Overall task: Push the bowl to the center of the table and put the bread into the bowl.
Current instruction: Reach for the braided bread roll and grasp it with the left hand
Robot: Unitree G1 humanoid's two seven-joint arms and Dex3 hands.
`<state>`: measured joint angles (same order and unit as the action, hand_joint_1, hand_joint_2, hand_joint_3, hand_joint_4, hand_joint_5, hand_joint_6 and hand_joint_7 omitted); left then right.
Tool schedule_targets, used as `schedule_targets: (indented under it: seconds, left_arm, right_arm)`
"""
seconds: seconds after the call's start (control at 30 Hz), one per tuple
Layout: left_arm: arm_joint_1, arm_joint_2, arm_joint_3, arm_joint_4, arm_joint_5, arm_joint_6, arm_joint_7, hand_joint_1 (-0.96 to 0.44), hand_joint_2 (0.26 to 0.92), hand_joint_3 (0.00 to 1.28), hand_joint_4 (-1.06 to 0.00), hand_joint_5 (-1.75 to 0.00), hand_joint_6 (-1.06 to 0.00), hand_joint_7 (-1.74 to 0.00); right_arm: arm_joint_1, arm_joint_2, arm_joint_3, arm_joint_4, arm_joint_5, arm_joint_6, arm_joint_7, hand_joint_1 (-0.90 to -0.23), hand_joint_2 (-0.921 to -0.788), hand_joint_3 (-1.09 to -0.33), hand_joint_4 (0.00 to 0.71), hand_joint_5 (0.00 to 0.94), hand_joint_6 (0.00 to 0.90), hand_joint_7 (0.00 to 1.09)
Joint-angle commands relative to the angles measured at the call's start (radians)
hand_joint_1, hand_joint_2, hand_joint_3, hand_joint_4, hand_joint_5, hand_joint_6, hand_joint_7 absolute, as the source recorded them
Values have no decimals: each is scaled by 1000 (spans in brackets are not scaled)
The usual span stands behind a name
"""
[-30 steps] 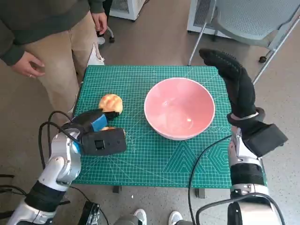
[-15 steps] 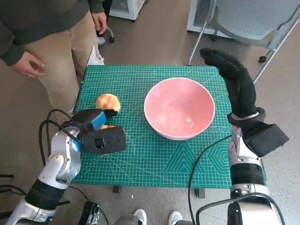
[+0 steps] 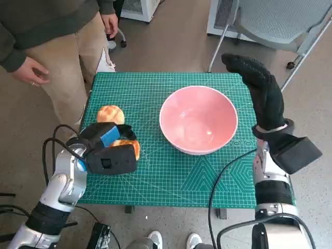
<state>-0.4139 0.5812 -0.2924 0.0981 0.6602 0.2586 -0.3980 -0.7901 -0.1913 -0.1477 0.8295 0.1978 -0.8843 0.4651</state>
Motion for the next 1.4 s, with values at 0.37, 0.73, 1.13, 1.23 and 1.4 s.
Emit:
schedule_targets:
  seconds: [0.37, 0.73, 1.13, 1.23, 1.4]
  left_arm:
    - [21, 8, 21, -21, 3, -14, 28, 7, 643, 542, -671, -1438, -763, -908]
    - [19, 7, 21, -26, 10, -16, 40, 7, 647, 544, -667, -1444, -747, -926]
    - [24, 13, 44, -121, 6, 19, 7, 7, 650, 542, -674, -1433, -730, -948]
    - [27, 15, 54, -167, 5, 36, -11, 6, 667, 505, -687, -1406, -731, -941]
    - [33, 17, 79, -277, 1, 72, -48, 4, 730, 378, -713, -1337, -733, -927]
  right_arm:
    - [8, 3, -6, 22, 16, 13, 18, -710, -921, -840, 190, 0, -1, 511]
    - [6, 5, -5, 23, 11, 13, 13, -706, -921, -840, 190, 0, -1, 513]
    - [2, 3, -5, 30, 7, 10, 11, -704, -921, -840, 190, 0, -1, 513]
    - [-1, 2, -5, 36, 6, 9, 11, -703, -921, -840, 190, 0, -1, 514]
    - [-7, 1, -7, 42, 8, 11, 13, -702, -921, -840, 190, 0, -1, 513]
